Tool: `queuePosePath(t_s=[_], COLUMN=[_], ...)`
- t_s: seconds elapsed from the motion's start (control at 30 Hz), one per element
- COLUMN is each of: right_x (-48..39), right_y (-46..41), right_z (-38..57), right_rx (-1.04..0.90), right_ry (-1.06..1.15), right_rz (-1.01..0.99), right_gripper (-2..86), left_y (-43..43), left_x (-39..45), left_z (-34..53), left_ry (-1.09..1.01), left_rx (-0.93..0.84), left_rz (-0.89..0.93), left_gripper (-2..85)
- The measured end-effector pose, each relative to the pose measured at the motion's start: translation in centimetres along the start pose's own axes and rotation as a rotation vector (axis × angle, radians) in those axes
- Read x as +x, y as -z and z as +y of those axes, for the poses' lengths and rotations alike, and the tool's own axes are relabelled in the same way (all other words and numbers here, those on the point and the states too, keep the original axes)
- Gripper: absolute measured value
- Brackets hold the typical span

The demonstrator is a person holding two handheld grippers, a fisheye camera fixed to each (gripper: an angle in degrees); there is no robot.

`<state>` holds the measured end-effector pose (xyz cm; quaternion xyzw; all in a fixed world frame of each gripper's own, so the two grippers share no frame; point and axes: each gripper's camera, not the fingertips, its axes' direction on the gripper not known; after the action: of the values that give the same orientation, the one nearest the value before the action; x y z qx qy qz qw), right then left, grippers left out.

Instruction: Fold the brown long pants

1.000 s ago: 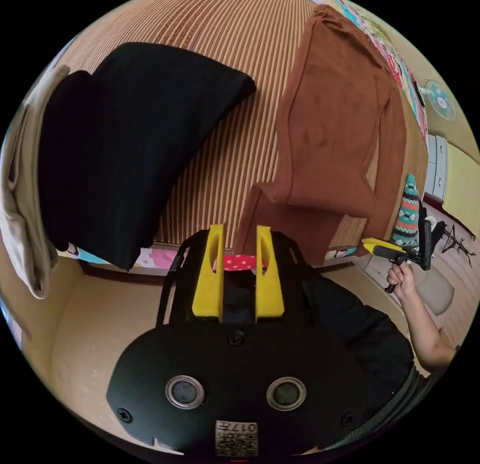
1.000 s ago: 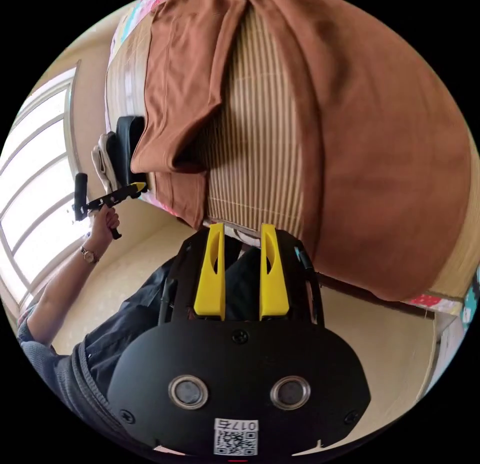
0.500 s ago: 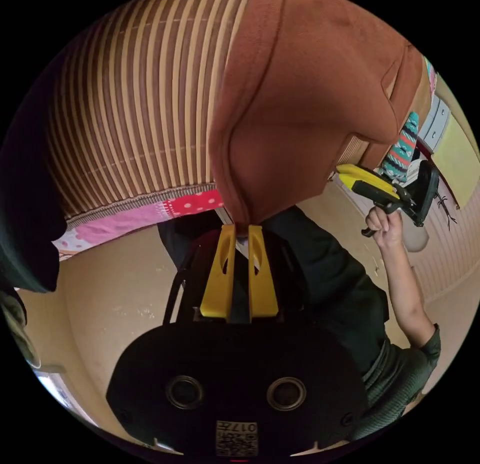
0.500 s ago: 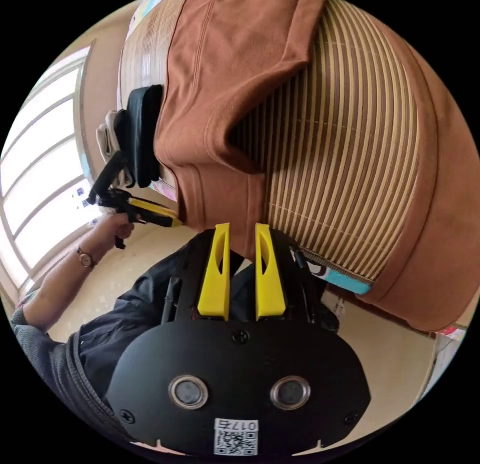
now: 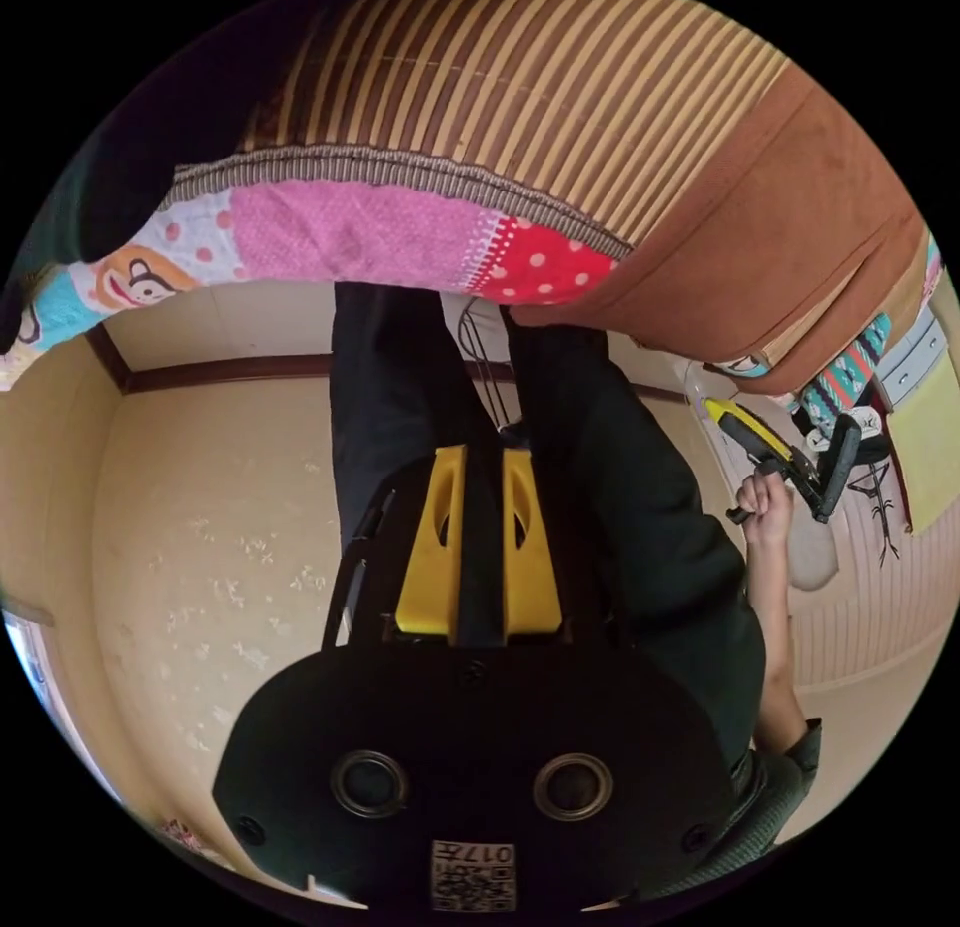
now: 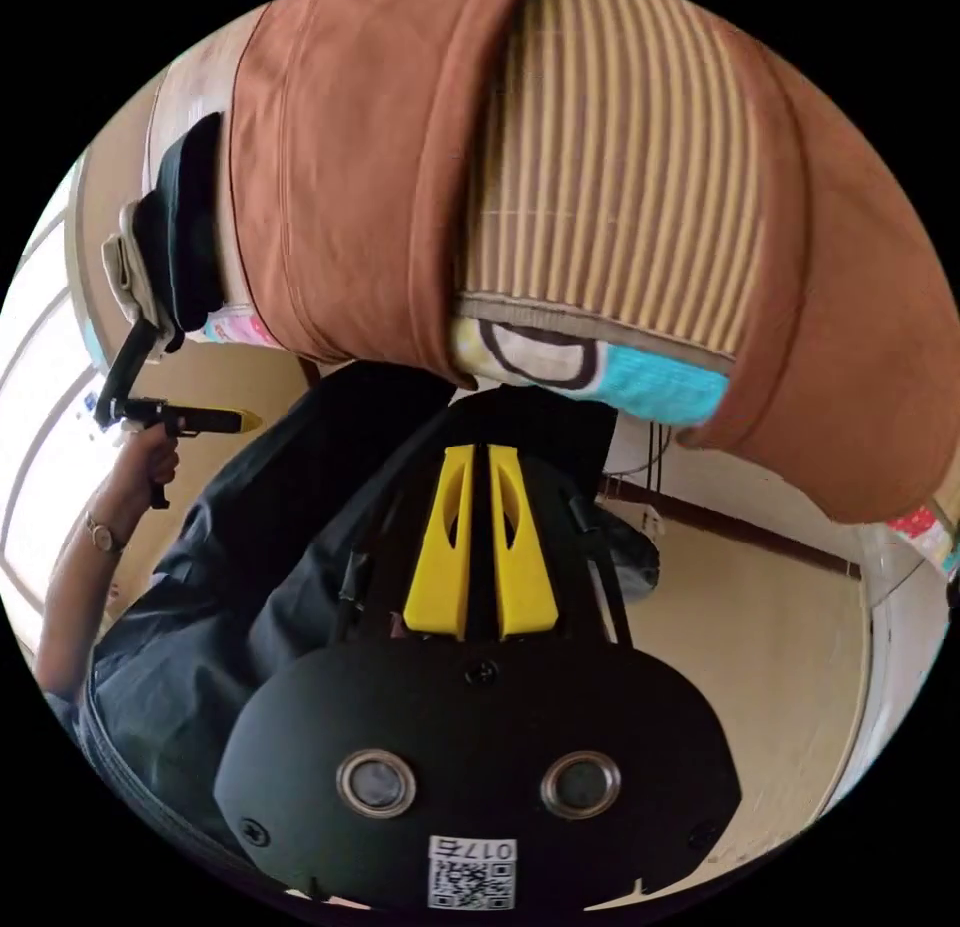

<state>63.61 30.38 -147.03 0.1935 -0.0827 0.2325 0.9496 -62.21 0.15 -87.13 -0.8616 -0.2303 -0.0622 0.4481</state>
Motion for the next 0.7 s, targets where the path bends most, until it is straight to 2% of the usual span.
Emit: queuePosePath(t_s=[0.1, 0.17, 0.27, 0.4, 0.47, 0.53, 0.6, 0.7], right_x=[7.4, 12.7, 18.5, 22.8, 23.4, 24.0, 24.2, 22.5], right_y=[5.1, 9.9, 12.8, 10.5, 7.3, 6.8, 6.2, 4.8], right_z=[5.4, 10.5, 14.2, 13.5, 12.0, 12.4, 13.1, 15.6], right_rx=[0.228, 0.464, 0.579, 0.477, 0.355, 0.365, 0.358, 0.335], right_ry=[-0.226, -0.358, -0.497, -0.471, -0.355, -0.336, -0.317, -0.199], right_rz=[-0.055, -0.042, -0.061, -0.076, -0.029, -0.057, -0.086, -0.004], right_gripper=[6.4, 6.5, 8.9, 12.6, 13.4, 13.2, 11.8, 4.7], left_y=[1.1, 1.3, 0.6, -2.0, -3.2, -4.8, -6.0, -7.5], left_x=[-1.1, -1.6, -1.9, -0.6, 0.6, 2.7, 4.3, 7.6], left_z=[0.7, 1.0, 1.1, 1.0, 0.9, 0.9, 0.9, 1.2], left_ry=[-0.005, -0.012, -0.020, -0.069, -0.105, -0.179, -0.244, -0.391], left_rx=[0.014, 0.022, 0.033, 0.011, -0.006, -0.019, -0.031, -0.023], left_rz=[-0.056, -0.052, -0.020, 0.004, -0.008, -0.060, -0.121, -0.170], left_gripper=[6.5, 6.5, 6.6, 6.4, 6.3, 5.6, 5.1, 2.7])
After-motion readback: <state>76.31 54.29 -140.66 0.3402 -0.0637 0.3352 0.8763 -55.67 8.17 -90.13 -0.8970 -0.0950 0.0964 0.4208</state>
